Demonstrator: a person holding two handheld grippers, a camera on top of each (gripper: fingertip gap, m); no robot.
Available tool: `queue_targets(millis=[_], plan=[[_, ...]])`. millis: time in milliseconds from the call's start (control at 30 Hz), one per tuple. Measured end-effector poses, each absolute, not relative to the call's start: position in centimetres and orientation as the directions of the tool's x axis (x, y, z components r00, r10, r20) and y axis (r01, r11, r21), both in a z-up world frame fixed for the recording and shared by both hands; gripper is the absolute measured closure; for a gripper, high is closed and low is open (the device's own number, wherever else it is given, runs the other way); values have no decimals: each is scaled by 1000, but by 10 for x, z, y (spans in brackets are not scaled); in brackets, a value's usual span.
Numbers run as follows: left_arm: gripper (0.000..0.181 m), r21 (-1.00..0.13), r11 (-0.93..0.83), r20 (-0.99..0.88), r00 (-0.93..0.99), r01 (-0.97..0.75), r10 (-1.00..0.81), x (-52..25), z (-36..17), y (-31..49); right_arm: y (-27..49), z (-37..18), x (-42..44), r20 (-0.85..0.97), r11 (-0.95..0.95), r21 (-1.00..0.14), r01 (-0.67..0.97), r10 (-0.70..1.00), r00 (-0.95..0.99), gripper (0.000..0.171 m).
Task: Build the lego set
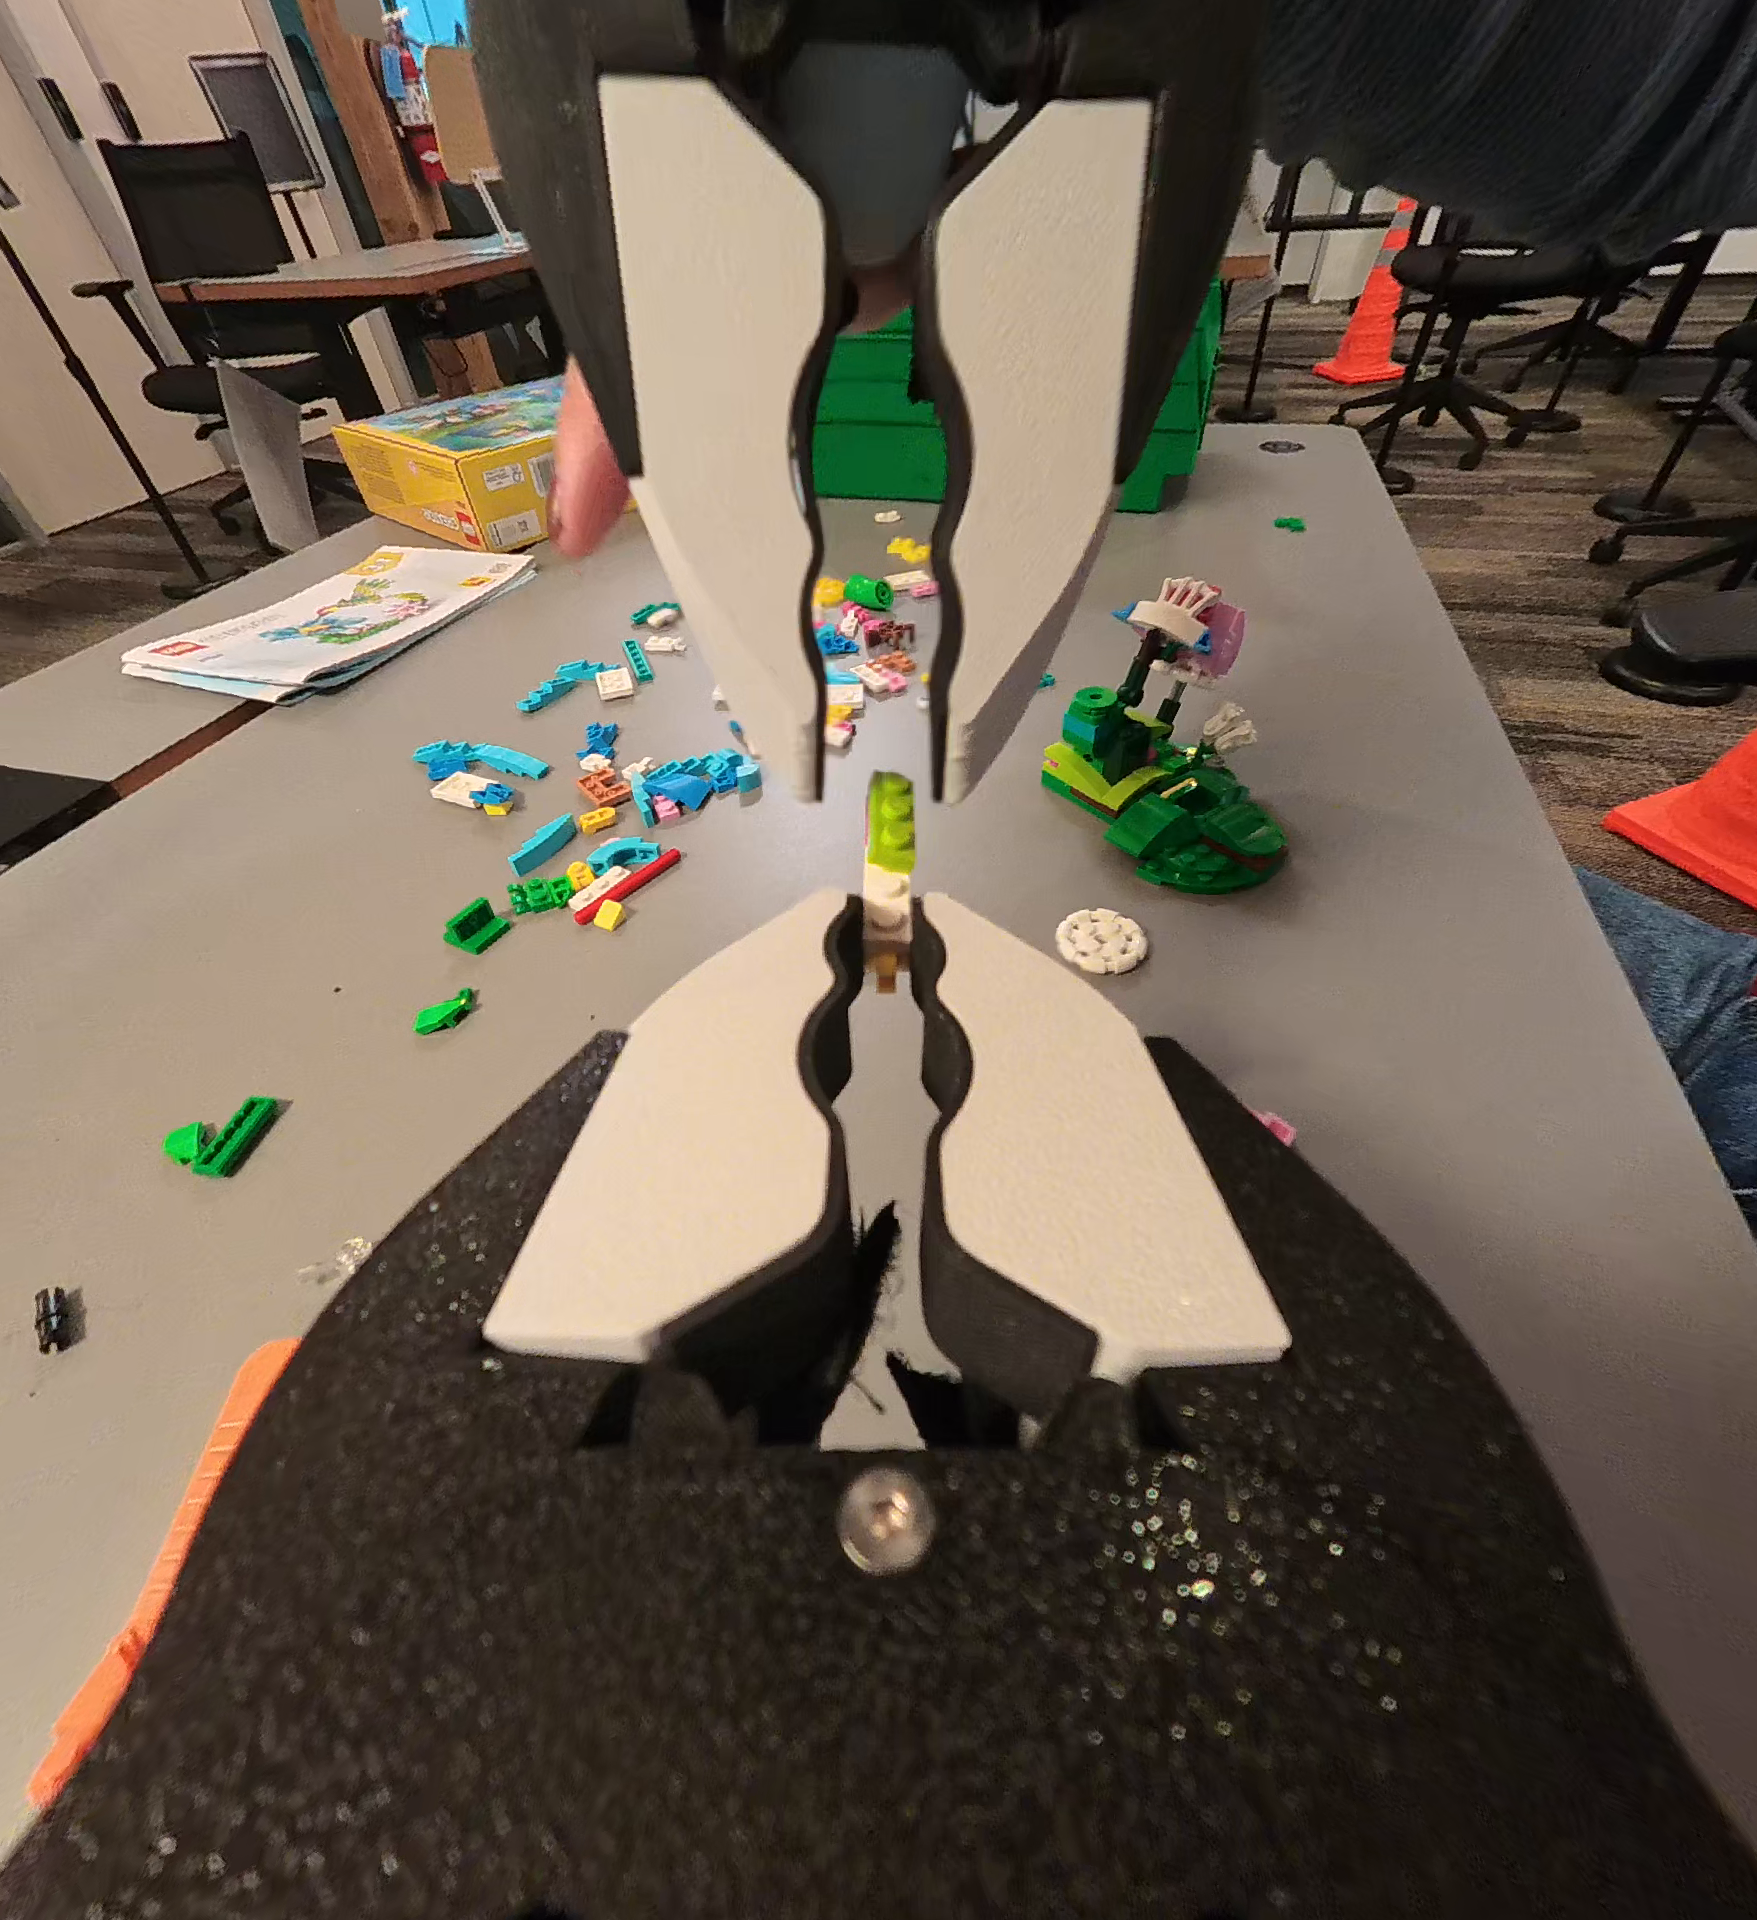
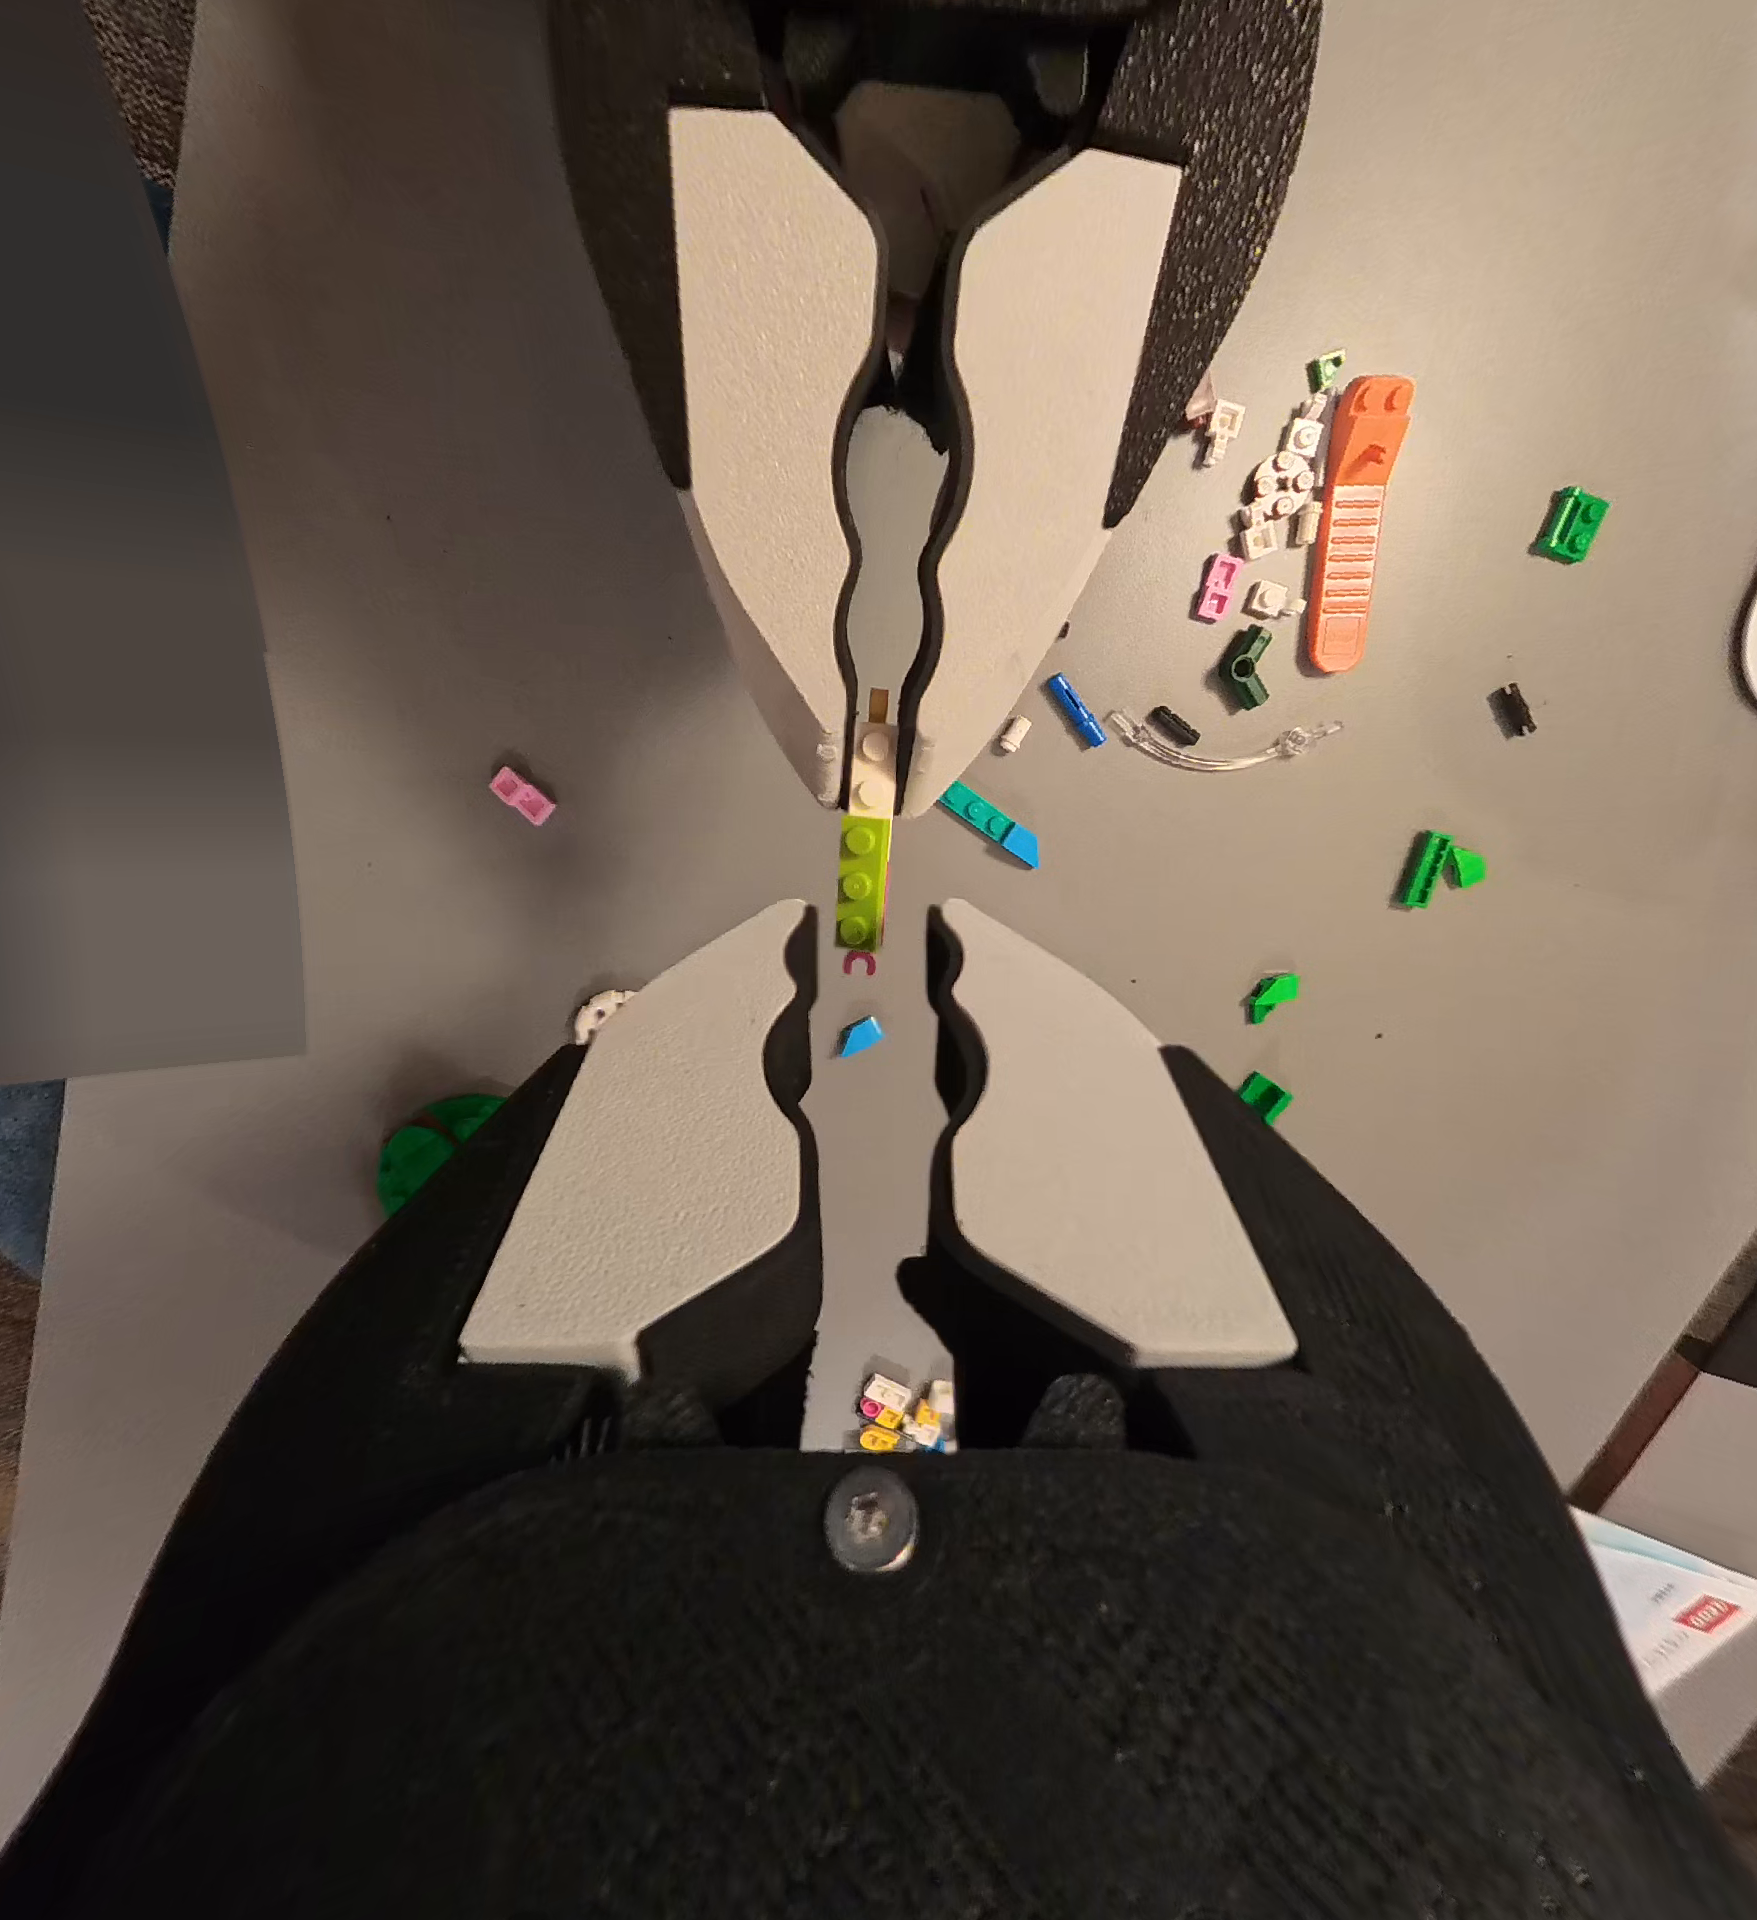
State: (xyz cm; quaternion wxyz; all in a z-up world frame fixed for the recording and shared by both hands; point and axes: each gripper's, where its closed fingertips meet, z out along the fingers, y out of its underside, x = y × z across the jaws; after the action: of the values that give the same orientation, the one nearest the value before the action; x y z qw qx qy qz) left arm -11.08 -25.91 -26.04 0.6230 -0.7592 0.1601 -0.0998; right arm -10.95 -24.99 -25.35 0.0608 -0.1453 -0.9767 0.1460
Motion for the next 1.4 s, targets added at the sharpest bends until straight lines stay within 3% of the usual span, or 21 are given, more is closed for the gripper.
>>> queue_targets(millis=[100,267,333,433,567,767,867,1133,1300,1400], plan=[[173,-978,-184,-32,941,-98,-336,-117,-260,-258,-248,-246,-119,191,909,-339,243,320,-928,136],[173,-986,-165,56,957,9,-285,-130,-250,-261,-253,-225,-136,661,934,-357,13,263,-702,118],[173,-987,-153,98,956,57,-278,-134,-246,-263,-257,-224,-135,830,966,-245,-82,166,-533,111],[173,-983,-138,160,945,125,-287,-136,-241,-264,-258,-231,-134,959,990,45,-130,-79,-273,113],[173,-976,-138,202,931,167,-303,-135,-241,-264,-260,-242,-140,973,979,182,-87,-192,-131,116],[173,-973,-150,214,926,175,-311,-133,-242,-264,-256,-247,-153,974,983,183,-33,-186,-130,129],[173,-971,-173,212,927,164,-310,-132,-246,-263,-257,-243,-154,977,985,168,-43,-172,-128,151],[173,-967,-187,228,921,175,-317,-131,-249,-262,-256,-247,-152,964,989,141,-43,-147,-220,152],[173,-964,-216,221,924,157,-313,-129,-254,-261,-255,-247,-151,928,941,333,-65,-339,-153,153],[173,-959,-253,207,925,128,-317,-126,-263,-259,-253,-259,-149,929,970,232,-80,-245,-277,153]])
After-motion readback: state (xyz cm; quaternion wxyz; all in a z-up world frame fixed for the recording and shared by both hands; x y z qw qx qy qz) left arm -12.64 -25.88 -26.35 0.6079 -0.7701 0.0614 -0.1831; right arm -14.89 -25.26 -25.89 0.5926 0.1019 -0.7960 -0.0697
